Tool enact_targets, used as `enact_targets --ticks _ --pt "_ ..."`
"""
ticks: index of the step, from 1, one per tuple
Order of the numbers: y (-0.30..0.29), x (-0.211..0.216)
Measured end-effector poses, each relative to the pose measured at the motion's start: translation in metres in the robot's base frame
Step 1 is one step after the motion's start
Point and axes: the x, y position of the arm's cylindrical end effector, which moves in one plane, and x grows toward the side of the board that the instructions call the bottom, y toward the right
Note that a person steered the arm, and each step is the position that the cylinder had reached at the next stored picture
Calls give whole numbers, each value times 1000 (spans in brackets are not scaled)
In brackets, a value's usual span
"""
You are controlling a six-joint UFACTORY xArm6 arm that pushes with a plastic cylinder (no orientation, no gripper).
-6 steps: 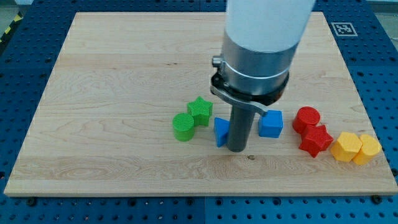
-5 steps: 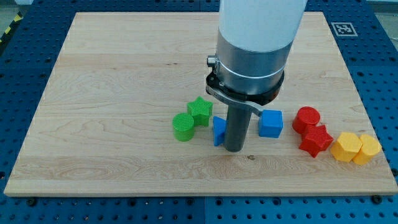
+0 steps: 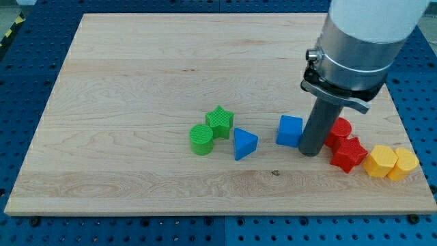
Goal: Place the blue cube to the right top of the triangle
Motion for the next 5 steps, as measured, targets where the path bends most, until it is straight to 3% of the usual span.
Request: enact_targets --ticks 2,5 --pt "-39 -15" --pt "-14 -42"
